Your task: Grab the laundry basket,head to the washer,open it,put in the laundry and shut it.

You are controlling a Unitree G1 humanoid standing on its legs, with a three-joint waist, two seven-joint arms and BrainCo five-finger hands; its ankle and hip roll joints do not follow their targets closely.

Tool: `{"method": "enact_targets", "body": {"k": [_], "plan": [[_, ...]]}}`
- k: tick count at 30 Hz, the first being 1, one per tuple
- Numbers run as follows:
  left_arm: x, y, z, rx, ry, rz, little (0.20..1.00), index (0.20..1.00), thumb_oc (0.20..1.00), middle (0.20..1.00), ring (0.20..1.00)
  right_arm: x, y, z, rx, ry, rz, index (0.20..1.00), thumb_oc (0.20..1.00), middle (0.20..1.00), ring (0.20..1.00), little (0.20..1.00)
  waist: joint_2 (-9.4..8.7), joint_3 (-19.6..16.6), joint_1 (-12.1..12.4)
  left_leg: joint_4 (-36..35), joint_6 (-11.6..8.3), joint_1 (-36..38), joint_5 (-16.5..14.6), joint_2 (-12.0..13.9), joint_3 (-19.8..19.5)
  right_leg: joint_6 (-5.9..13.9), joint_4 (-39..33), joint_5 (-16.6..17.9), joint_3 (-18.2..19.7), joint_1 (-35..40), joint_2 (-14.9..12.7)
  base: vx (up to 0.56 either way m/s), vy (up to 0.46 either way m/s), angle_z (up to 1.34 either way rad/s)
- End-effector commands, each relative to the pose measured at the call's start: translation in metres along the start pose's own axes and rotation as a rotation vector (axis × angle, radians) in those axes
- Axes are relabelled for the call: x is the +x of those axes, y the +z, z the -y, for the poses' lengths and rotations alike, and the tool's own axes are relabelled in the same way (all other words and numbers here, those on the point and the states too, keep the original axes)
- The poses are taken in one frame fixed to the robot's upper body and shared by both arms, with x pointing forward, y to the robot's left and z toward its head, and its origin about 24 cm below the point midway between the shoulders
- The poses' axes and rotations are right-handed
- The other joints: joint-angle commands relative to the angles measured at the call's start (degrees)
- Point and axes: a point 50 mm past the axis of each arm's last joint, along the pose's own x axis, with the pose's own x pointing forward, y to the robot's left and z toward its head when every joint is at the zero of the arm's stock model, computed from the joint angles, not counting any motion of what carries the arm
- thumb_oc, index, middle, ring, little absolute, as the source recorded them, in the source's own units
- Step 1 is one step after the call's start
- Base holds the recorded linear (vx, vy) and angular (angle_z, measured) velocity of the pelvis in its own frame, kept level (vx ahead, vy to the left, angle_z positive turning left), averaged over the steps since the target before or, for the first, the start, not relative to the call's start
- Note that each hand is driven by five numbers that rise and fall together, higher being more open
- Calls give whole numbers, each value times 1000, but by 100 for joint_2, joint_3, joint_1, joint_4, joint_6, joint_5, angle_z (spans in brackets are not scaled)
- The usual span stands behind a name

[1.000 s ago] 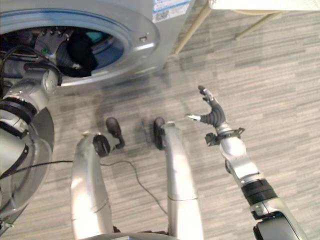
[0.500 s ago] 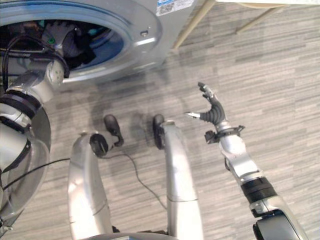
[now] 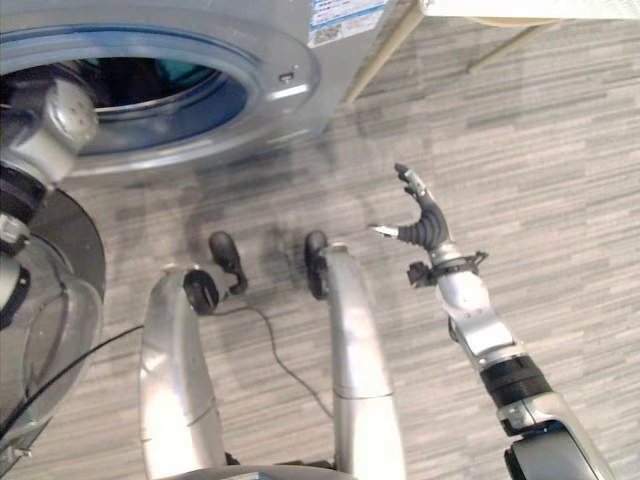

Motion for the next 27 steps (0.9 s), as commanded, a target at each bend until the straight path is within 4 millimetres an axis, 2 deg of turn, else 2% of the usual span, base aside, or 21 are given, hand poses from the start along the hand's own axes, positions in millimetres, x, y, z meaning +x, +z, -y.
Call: {"method": "enact_targets", "body": {"k": [1, 3, 4, 6, 9, 12, 13, 15, 16, 17, 18, 19, 21, 25, 26, 27], "plan": [[21, -9, -41, 85, 210, -23, 200, 200, 200, 200, 200, -3, 24, -1, 53, -13, 146, 1000, 1000, 1000, 1000, 1000, 197, -229, -85, 320, -23, 371, -786, 38, -399, 407, -829, 222, 109, 387, 69, -3, 41, -2], [25, -23, -49, 190, 202, -64, 200, 200, 200, 200, 200, -3, 26, 2, 42, 8, 151, 1000, 1000, 1000, 1000, 1000, 215, -277, -116, 262, -22, 367, -760, 35, -386, 425, -907, 268, 108, 391, 59, -4, 51, 0], [27, -27, -45, 221, 125, -94, 1000, 1000, 1000, 1000, 1000, -1, 28, 4, 30, 18, 158, 1000, 1000, 1000, 1000, 1000, 216, -288, -148, 240, -17, 342, -730, 22, -383, 440, -939, 312, 114, 379, 52, 0, 53, -3], [30, -26, -44, 213, 89, -103, 1000, 1000, 1000, 1000, 1000, -1, 29, 5, 23, 19, 157, 1000, 1000, 1000, 1000, 1000, 214, -292, -153, 214, -14, 337, -717, 20, -383, 449, -951, 317, 113, 375, 48, 0, 19, -2], [29, -22, -35, 87, 27, -123, 1000, 1000, 1000, 1000, 1000, -4, 26, 5, 18, 15, 132, 1000, 1000, 1000, 1000, 1000, 217, -327, -139, 189, -13, 354, -685, -3, -375, 451, -972, 331, 118, 383, 64, 0, 0, 0], [17, -15, -10, -78, -59, -137, 1000, 1000, 1000, 1000, 1000, -4, 22, 2, 19, 5, 110, 1000, 1000, 1000, 1000, 1000, 207, -387, -116, 188, -12, 428, -685, -25, -368, 444, -966, 325, 130, 445, 73, 0, 0, 0], [7, -4, 7, -201, -96, -133, 1000, 1000, 1000, 1000, 1000, -5, 19, 1, 24, -10, 91, 1000, 1000, 1000, 1000, 1000, 212, -412, -91, 154, -12, 513, -686, -41, -358, 438, -965, 305, 132, 509, 72, 0, 0, 0], [2, 0, 14, -260, -111, -130, 1000, 1000, 1000, 1000, 1000, -5, 17, 1, 21, -19, 84, 1000, 1000, 1000, 1000, 1000, 219, -427, -83, 112, -13, 581, -690, -47, -346, 435, -994, 300, 131, 567, 63, 0, 0, 0], [-12, 11, 29, -379, -146, -109, 1000, 1000, 1000, 1000, 1000, -5, 13, 2, 13, -38, 63, 1000, 1000, 1000, 1000, 1000, 234, -449, -45, -20, -18, 774, -678, -78, -320, 441, -1075, 302, 148, 733, 46, 0, 0, 0], [-13, 10, 29, -380, -148, -111, 1000, 1000, 1000, 1000, 1000, -5, 12, 1, 12, -36, 61, 1000, 1000, 1000, 1000, 1000, 240, -449, -53, -33, -17, 797, -675, -78, -315, 441, -1086, 305, 151, 753, 46, -23, 19, 6], [-23, 19, 37, -468, -167, -92, 1000, 1000, 1000, 1000, 1000, -5, 11, 1, 6, -46, 54, 1000, 1000, 1000, 1000, 1000, 231, -458, 0, -148, -22, 938, -666, -97, -303, 439, -1160, 294, 157, 871, 31, -44, 15, 7], [-40, 21, 50, -533, -197, -105, 1000, 1000, 1000, 1000, 1000, -6, 5, 0, -9, -53, 26, 1000, 1000, 1000, 1000, 1000, 242, -440, 16, -293, -25, 1166, -640, -116, -258, 442, -1276, 311, 153, 1073, -3, -61, 20, 9], [-65, 29, 64, -586, -239, -76, 1000, 1000, 1000, 1000, 1000, -7, -3, -3, -33, -54, -7, 1000, 1000, 1000, 1000, 1000, 225, -411, 77, -602, -43, 1580, -597, -138, -204, 455, -1508, 325, 161, 1423, -46, -76, 18, 10], [-141, 43, 102, -775, -393, -145, 1000, 1000, 1000, 1000, 1000, -21, -36, -13, -93, -39, -169, 1000, 1000, 1000, 1000, 1000, 150, -299, 181, -1373, -109, 2529, -392, -269, -78, 499, -2172, 484, 163, 2296, -163, -70, 9, 13], [-142, 43, 102, -775, -393, -146, 1000, 1000, 1000, 1000, 1000, -21, -36, -13, -93, -38, -169, 1000, 1000, 1000, 1000, 1000, 147, -289, 175, -1386, -109, 2548, -387, -272, -75, 500, -2181, 488, 164, 2313, -165, -75, 14, 24], [-180, 51, 116, -876, -479, -204, 1000, 1000, 1000, 1000, 1000, -31, -52, -20, -110, -20, -250, 1000, 1000, 1000, 1000, 1000, 109, -254, 227, -1884, -159, 3061, -233, -360, 2, 544, -2589, 610, 117, 2783, -232, -72, 8, 26]]}}
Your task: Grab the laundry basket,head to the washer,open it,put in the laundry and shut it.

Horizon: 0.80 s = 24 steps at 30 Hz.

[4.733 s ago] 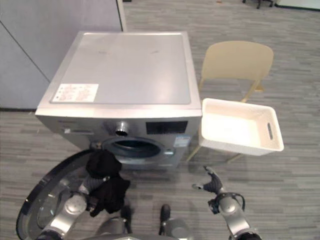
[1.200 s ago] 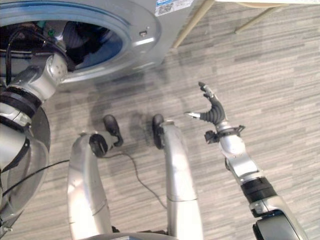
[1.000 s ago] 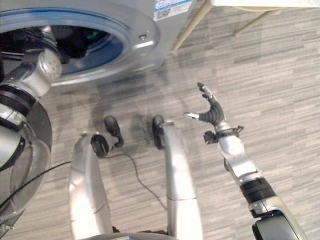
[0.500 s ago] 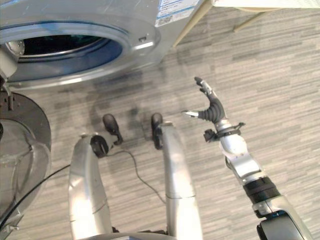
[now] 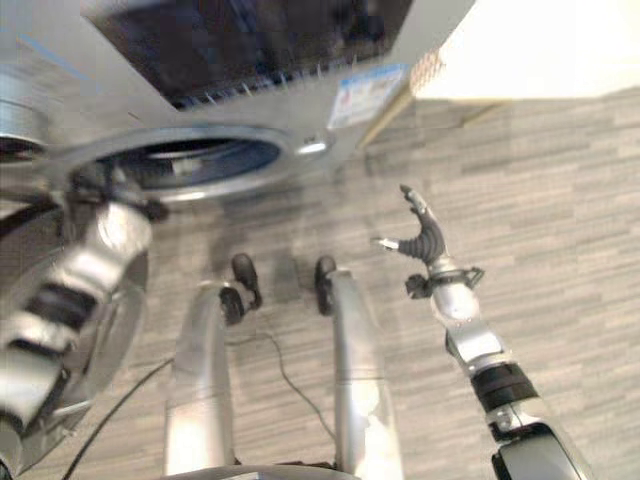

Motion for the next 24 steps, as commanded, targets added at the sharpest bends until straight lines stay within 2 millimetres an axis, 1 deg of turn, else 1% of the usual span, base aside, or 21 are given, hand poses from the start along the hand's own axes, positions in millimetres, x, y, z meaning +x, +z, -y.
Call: {"method": "enact_targets", "body": {"k": [1, 4, 5, 6, 7, 8, 9, 12, 13, 14, 15, 16, 17, 18, 19, 21, 22, 23, 24], "plan": [[9, 17, 3, -154, -5, 72, 1000, 1000, 1000, 1000, 1000, -5, -3, -7, -38, 12, 0, 1000, 1000, 1000, 1000, 1000, 95, -183, -50, -136, -20, 756, -519, 0, -248, 390, -1106, 547, 34, 598, -57, -85, 15, 25], [-29, -12, 34, -246, -99, -54, 1000, 1000, 1000, 1000, 1000, -19, -28, -19, -51, 57, -112, 1000, 1000, 1000, 1000, 1000, 32, -151, 1, -1065, -60, 1716, -254, -132, -219, 486, -1936, 829, -63, 1519, -122, -38, 3, 18], [-50, -27, 47, -307, -140, -129, 1000, 1000, 1000, 1000, 1000, -29, -42, -23, -63, 80, -177, 1000, 1000, 1000, 1000, 1000, 17, -182, 57, -1634, -96, 2213, -83, -219, -212, 554, -2417, 978, -152, 2009, -152, -1, 3, 9], [-61, -35, 53, -342, -161, -178, 1000, 1000, 1000, 1000, 1000, -34, -48, -27, -57, 92, -207, 1000, 1000, 1000, 1000, 1000, -5, -201, 75, -1931, -119, 2490, 14, -266, -213, 588, -2724, 1075, -181, 2301, -162, 9, -3, 18], [-62, -35, 53, -342, -161, -179, 1000, 1000, 1000, 1000, 1000, -34, -48, -27, -57, 93, -208, 1000, 1000, 1000, 1000, 1000, -9, -182, 71, -1968, -119, 2535, 31, -270, -212, 588, -2754, 1088, -183, 2344, -162, 30, 6, 12], [-86, -53, 67, -387, -203, -284, 1000, 1000, 1000, 1000, 1000, -48, -64, -33, -50, 115, -287, 1000, 1000, 1000, 1000, 1000, -26, -248, 120, -2571, -157, 3093, 231, -363, -216, 653, -3328, 1276, -274, 2889, -179, -32, 11, 12], [-97, -61, 70, -412, -219, -332, 1000, 1000, 1000, 1000, 1000, -52, -69, -36, -50, 128, -313, 1000, 1000, 1000, 1000, 1000, -47, -260, 126, -2886, -133, 3282, 494, -417, -176, 627, -3674, 1513, -333, 3105, -201, 0, 0, 0], [-133, -84, 82, -504, -248, -497, 1000, 1000, 1000, 1000, 1000, -68, -82, -45, -27, 162, -386, 1000, 1000, 1000, 1000, 1000, -91, -394, 179, -3678, -180, 4089, 701, -477, -166, 721, -4410, 1751, -417, 3880, -199, 68, 39, 17], [-143, -89, 83, -508, -252, -532, 1000, 1000, 1000, 1000, 1000, -73, -85, -47, -21, 165, -407, 1000, 1000, 1000, 1000, 1000, -115, -445, 194, -3846, -190, 4281, 751, -478, -156, 753, -4614, 1821, -442, 4091, -200, 106, 61, 12], [-156, -96, 82, -483, -272, -566, 1000, 1000, 1000, 1000, 1000, -79, -89, -48, -14, 172, -425, 1000, 1000, 1000, 1000, 1000, -171, -522, 213, -4144, -195, 4619, 806, -500, -124, 803, -4983, 1915, -444, 4456, -180, 69, 47, 8], [-156, -96, 82, -483, -272, -565, 1000, 1000, 1000, 1000, 1000, -79, -88, -49, -13, 172, -425, 1000, 1000, 1000, 1000, 1000, -176, -526, 209, -4171, -194, 4621, 833, -507, -125, 804, -5003, 1934, -446, 4457, -185, 83, 83, 2], [-168, -103, 80, -462, -276, -603, 1000, 1000, 1000, 1000, 1000, -83, -90, -48, -4, 161, -437, 1000, 1000, 1000, 1000, 1000, -235, -586, 229, -4368, -192, 4876, 861, -516, -73, 872, -5299, 2073, -458, 4727, -190, 23, 53, -3], [-168, -103, 80, -462, -275, -603, 1000, 1000, 1000, 1000, 1000, -83, -90, -48, -3, 162, -437, 1000, 1000, 1000, 1000, 1000, -241, -599, 223, -4389, -190, 4865, 888, -524, -75, 872, -5315, 2090, -460, 4715, -196, 25, 94, -10], [-171, -105, 78, -455, -270, -614, 1000, 1000, 1000, 1000, 1000, -84, -90, -48, 1, 160, -438, 1000, 1000, 1000, 1000, 1000, -268, -639, 243, -4537, -193, 4989, 931, -537, -55, 919, -5459, 2172, -470, 4820, -200, -22, 107, -14], [-175, -110, 76, -440, -259, -638, 1000, 1000, 1000, 1000, 1000, -86, -90, -49, 9, 155, -442, 1000, 1000, 1000, 1000, 1000, -287, -731, 247, -4831, -180, 5182, 1012, -563, -21, 993, -5565, 2280, -488, 4870, -202, -17, 107, -17], [-172, -110, 74, -430, -249, -634, 1000, 1000, 1000, 1000, 1000, -84, -89, -51, 11, 156, -441, 1000, 1000, 1000, 1000, 1000, -284, -690, 255, -4917, -176, 5221, 1089, -560, -14, 1035, -5468, 2334, -468, 4816, -210, -105, 83, -19], [-167, -110, 72, -425, -233, -629, 1000, 1000, 1000, 1000, 1000, -81, -87, -52, 14, 150, -434, 1000, 1000, 1000, 1000, 1000, -250, -660, 263, -4971, -157, 5216, 1179, -545, -45, 1066, -5272, 2263, -398, 4742, -174, -313, 107, -22], [-159, -110, 68, -414, -213, -611, 1000, 1000, 1000, 1000, 1000, -79, -85, -55, 33, 150, -428, 1000, 1000, 1000, 1000, 1000, -187, -588, 266, -4906, -118, 5129, 1310, -510, -71, 1037, -4662, 1949, -156, 4675, -14, -257, 74, -13], [-158, -110, 68, -414, -213, -610, 1000, 1000, 1000, 1000, 1000, -79, -85, -55, 33, 150, -428, 1000, 1000, 1000, 1000, 1000, -187, -604, 266, -4906, -118, 5105, 1321, -509, -70, 1036, -4667, 1961, -155, 4653, -12, -337, 51, 0]]}}
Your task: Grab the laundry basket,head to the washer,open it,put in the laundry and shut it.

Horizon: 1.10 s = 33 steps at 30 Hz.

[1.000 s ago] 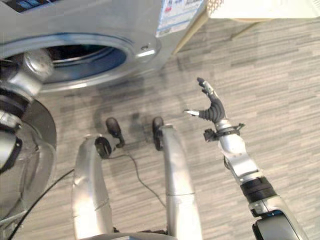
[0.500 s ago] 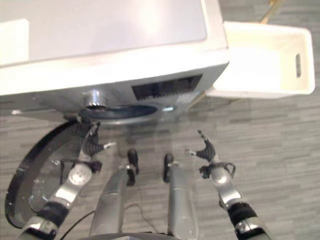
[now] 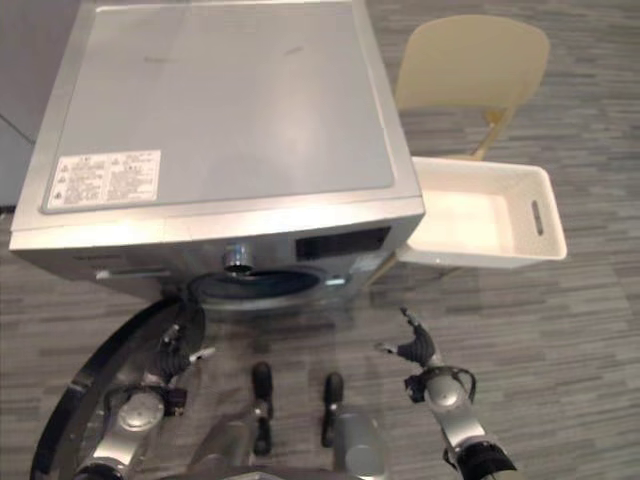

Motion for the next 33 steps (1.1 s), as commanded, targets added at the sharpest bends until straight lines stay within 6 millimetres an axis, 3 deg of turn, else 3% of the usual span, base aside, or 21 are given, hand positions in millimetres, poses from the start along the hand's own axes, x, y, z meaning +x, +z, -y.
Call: {"method": "enact_targets", "body": {"k": [1, 4, 5, 6, 7, 8, 9, 10, 11, 12, 14, 16, 17, 18, 19, 21, 25, 30, 33], "plan": [[12, 30, -21, 31, 76, 115, 1000, 1000, 1000, 1000, 1000, 2, 14, -3, 36, -4, 61, 1000, 1000, 1000, 1000, 1000, 54, 154, 110, 158, -158, 42, -278, 132, -152, 501, 550, 122, 293, 68, 76, -163, 11, 10], [10, 27, -24, 39, 89, 110, 1000, 1000, 1000, 1000, 1000, -2, 6, -7, 48, 9, 38, 1000, 1000, 1000, 1000, 1000, 78, 8, 210, 50, -171, 72, -132, 123, -200, 478, 953, 23, 295, 381, 129, -145, -38, 31], [8, 26, -26, 34, 97, 111, 1000, 1000, 1000, 1000, 1000, -4, 4, -8, 58, 11, 31, 1000, 1000, 1000, 1000, 1000, 48, -89, 283, 15, -200, 24, -64, 97, -224, 429, 718, -160, 296, 682, 178, -212, -165, 26], [6, 27, -27, 31, 104, 125, 1000, 1000, 1000, 1000, 1000, -5, 0, -12, 81, 19, 8, 1000, 1000, 1000, 1000, 1000, -16, -222, 463, 21, -325, -214, 195, 69, -242, 261, -85, -399, 241, 1035, 287, -251, -206, 12], [5, 26, -27, 33, 108, 120, 1000, 1000, 1000, 1000, 1000, -6, -3, -12, 89, 16, -2, 1000, 1000, 1000, 1000, 1000, -3, -263, 515, -22, -436, -374, 379, 60, -265, 171, -557, -443, 281, 1174, 433, -213, -173, -17], [5, 26, -27, 33, 108, 120, 1000, 1000, 1000, 1000, 1000, -6, -3, -12, 89, 16, -2, 1000, 1000, 1000, 1000, 1000, -2, -267, 509, -26, -439, -375, 383, 61, -271, 168, -586, -428, 275, 1187, 436, -275, -171, -1], [6, 28, -24, 34, 102, 133, 1000, 1000, 1000, 1000, 1000, -7, -5, -11, 84, 13, -9, 1000, 1000, 1000, 1000, 1000, 74, -253, 579, -184, -724, -599, 755, 119, -291, 33, -999, -406, 326, 1241, 658, -273, -127, 17], [6, 30, -22, 37, 97, 140, 1000, 1000, 1000, 1000, 1000, -7, -7, -9, 81, 8, -15, 1000, 1000, 1000, 1000, 1000, 113, -204, 612, -211, -849, -686, 909, 143, -314, -1, -1063, -356, 296, 1244, 704, -276, -126, 41], [6, 30, -22, 37, 97, 141, 1000, 1000, 1000, 1000, 1000, -7, -7, -9, 81, 8, -15, 1000, 1000, 1000, 1000, 1000, 119, -206, 607, -216, -851, -689, 916, 146, -322, -3, -1070, -349, 290, 1244, 709, -214, -44, 37], [6, 34, -19, 35, 89, 156, 1000, 1000, 1000, 1000, 1000, -8, -7, -7, 77, 5, -13, 1000, 1000, 1000, 1000, 1000, 118, -154, 623, -178, -865, -745, 857, 122, -337, -11, -1134, -288, 263, 1233, 699, -307, -32, 30], [6, 36, -14, 69, 59, 172, 1000, 1000, 1000, 1000, 1000, -12, -15, -6, 66, 13, -43, 1000, 1000, 1000, 1000, 1000, -25, -127, 460, 500, -595, -678, 262, 73, -243, 65, -1216, -43, 11, 1112, 432, -366, 1, 25], [5, 39, -13, 107, 32, 190, 1000, 1000, 1000, 1000, 1000, -15, -19, -5, 57, 29, -49, 1000, 1000, 1000, 1000, 1000, -158, -172, 371, 1161, -453, -576, -319, -3, -352, 80, -1271, 119, -38, 1073, 226, -135, 28, 46], [5, 39, -13, 107, 32, 191, 1000, 1000, 1000, 1000, 1000, -15, -19, -5, 57, 29, -49, 1000, 1000, 1000, 1000, 1000, -153, -188, 362, 1162, -452, -601, -307, -2, -361, 79, -1276, 131, -47, 1054, 230, -52, 33, 40], [5, 40, -12, 125, 28, 196, 1000, 1000, 1000, 1000, 1000, -16, -21, -5, 51, 36, -55, 1000, 1000, 1000, 1000, 1000, -198, -207, 319, 1338, -452, -478, -538, -2, -418, 88, -1295, 166, -62, 1059, 151, 16, 114, 30], [4, 43, -11, 157, 20, 213, 1000, 1000, 1000, 1000, 1000, -20, -27, -5, 45, 44, -75, 1000, 1000, 1000, 1000, 1000, -130, -347, 235, 1154, -440, -61, -651, 98, -457, 96, -1317, 152, -89, 1066, 155, 47, 163, 30], [6, 54, -11, 204, 22, 257, 1000, 1000, 1000, 1000, 1000, -22, -30, -5, 61, 38, -87, 1000, 1000, 1000, 1000, 1000, -51, -575, 143, 450, -431, 401, -606, 129, -421, 139, -1361, 147, -135, 1125, 189, 127, 173, 24], [10, 79, -20, 295, 47, 350, 1000, 1000, 1000, 1000, 1000, -23, -32, -4, 70, 39, -94, 1000, 1000, 1000, 1000, 1000, -46, -762, 67, -9, -410, 734, -566, 30, -384, 211, -1453, 204, -133, 1253, 130, 110, 122, 31], [16, 111, -51, 396, 213, 439, 1000, 1000, 1000, 1000, 1000, -23, -30, -6, 66, 59, -81, 1000, 1000, 1000, 1000, 1000, -47, -882, 57, -349, -376, 1079, -567, -18, -278, 296, -1508, 249, -69, 1403, 86, 84, 85, -3], [24, 116, -75, 472, 333, 391, 1000, 1000, 1000, 1000, 1000, -26, -32, -7, 49, 85, -88, 1000, 1000, 1000, 1000, 1000, -33, -907, 12, -466, -355, 1204, -575, -44, -229, 346, -1542, 296, -10, 1421, 62, 57, 75, -10]]}}
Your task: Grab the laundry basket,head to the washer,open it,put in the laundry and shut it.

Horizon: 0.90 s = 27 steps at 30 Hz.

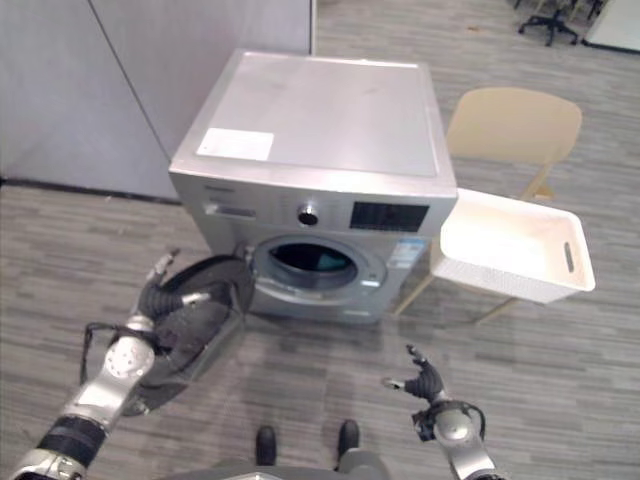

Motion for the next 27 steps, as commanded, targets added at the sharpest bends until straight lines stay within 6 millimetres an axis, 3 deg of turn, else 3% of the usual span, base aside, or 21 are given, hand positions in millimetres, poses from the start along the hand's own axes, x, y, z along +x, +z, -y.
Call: {"method": "enact_targets", "body": {"k": [1, 3, 7, 9, 13, 16, 19, 24, 26, 27], "plan": [[16, -6, -23, 117, 123, -42, 1000, 1000, 1000, 1000, 1000, 3, 14, 3, -5, 8, 74, 1000, 1000, 1000, 1000, 1000, -159, -166, -99, 75, -184, -112, -256, -10, 4, 249, 85, -499, 343, 155, 165, 33, 45, -8], [16, -14, -24, 129, 121, -80, 1000, 1000, 1000, 1000, 1000, 3, 14, 4, -15, 12, 72, 1000, 1000, 1000, 1000, 1000, -156, -171, -111, 48, -182, -89, -252, -9, 27, 258, 70, -485, 357, 159, 163, 21, 27, -7], [3, -48, -24, 130, 95, -251, 1000, 1000, 1000, 1000, 1000, 1, 12, 8, -41, 21, 64, 1000, 1000, 1000, 1000, 1000, -123, -185, -149, -5, -165, -18, -266, -21, 126, 293, 4, -425, 450, 157, 170, 32, 46, -17], [-1, -51, -20, 100, 89, -270, 1000, 1000, 1000, 1000, 1000, 0, 10, 9, -43, 19, 56, 1000, 1000, 1000, 1000, 1000, -117, -187, -141, -11, -159, -6, -267, -23, 136, 298, -12, -412, 465, 168, 170, 22, 31, -12], [-28, -70, 12, -55, 14, -374, 1000, 1000, 1000, 1000, 1000, 0, 6, 9, -45, 17, 31, 1000, 1000, 1000, 1000, 1000, -103, -233, -116, -36, -139, 70, -277, -40, 142, 297, -91, -409, 470, 261, 177, 33, 22, -9], [-37, -72, 27, -108, -21, -395, 1000, 1000, 1000, 1000, 1000, 0, 6, 8, -43, 21, 27, 1000, 1000, 1000, 1000, 1000, -93, -249, -103, -37, -139, 105, -287, -38, 134, 297, -114, -415, 453, 299, 176, 10, 2, -4], [-51, -61, 55, -229, -103, -375, 1000, 1000, 1000, 1000, 1000, 0, 5, 3, -36, 28, 19, 1000, 1000, 1000, 1000, 1000, -88, -247, -56, -37, -134, 131, -280, -31, 82, 282, -127, -428, 407, 351, 179, -6, -23, 2], [-58, -46, 72, -339, -172, -329, 1000, 1000, 1000, 1000, 1000, 0, 6, -1, -36, 36, 19, 1000, 1000, 1000, 1000, 1000, -90, -248, -24, -37, -129, 134, -263, -37, 25, 264, -139, -443, 373, 384, 196, -20, -54, 11], [-57, -15, 88, -473, -258, -218, 1000, 1000, 1000, 1000, 1000, 2, 9, -10, -34, 55, 28, 1000, 1000, 1000, 1000, 1000, -104, -213, 10, -11, -139, 92, -210, -10, -44, 229, -97, -475, 320, 370, 221, -75, -138, 20], [-57, -15, 88, -473, -258, -218, 1000, 1000, 1000, 1000, 1000, 2, 9, -10, -34, 55, 28, 1000, 1000, 1000, 1000, 1000, -104, -215, 11, -11, -139, 92, -210, -10, -45, 229, -96, -476, 319, 369, 221, -56, -94, 11]]}}
